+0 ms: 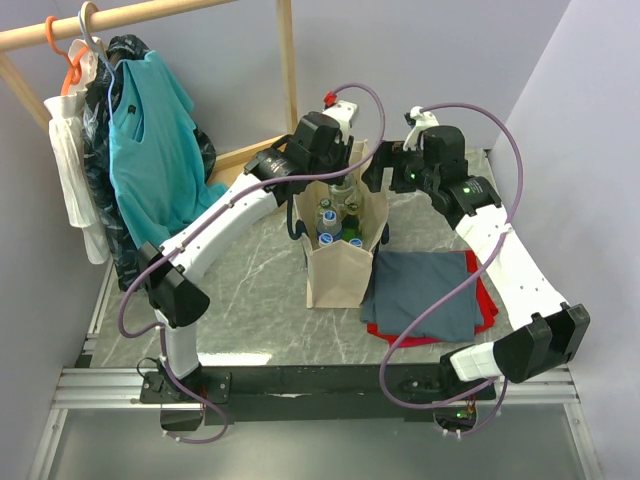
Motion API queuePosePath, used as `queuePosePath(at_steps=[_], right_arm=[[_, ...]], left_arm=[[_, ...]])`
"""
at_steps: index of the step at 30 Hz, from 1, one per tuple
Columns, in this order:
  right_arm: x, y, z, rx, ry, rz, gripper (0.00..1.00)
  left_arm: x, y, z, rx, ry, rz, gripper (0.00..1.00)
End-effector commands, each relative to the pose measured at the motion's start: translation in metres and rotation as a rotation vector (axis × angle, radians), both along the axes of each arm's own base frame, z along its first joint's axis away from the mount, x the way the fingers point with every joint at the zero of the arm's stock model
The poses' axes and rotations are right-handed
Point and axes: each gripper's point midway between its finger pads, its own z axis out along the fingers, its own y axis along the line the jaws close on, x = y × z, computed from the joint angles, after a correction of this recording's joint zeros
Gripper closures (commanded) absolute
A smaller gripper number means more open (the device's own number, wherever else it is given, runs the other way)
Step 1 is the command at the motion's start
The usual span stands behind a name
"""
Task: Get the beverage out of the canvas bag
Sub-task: Take out the drink from the canvas bag.
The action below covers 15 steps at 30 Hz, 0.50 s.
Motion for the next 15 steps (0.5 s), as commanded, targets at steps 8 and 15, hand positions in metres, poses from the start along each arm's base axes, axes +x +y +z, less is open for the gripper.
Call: queuePosePath(at_steps=[8,15], right_arm=[[-0.009,0.010,0.027,0.047,-0.078,0.056,0.00],[-0.013,0.010,0.025,0.049,-0.083,0.063,0.00]], left_arm=[[0.001,0.010,0.108,-0.161,-0.237,0.028,0.99],[-0.001,0.019,0.118,-0.143,-0.255,0.045,0.99]])
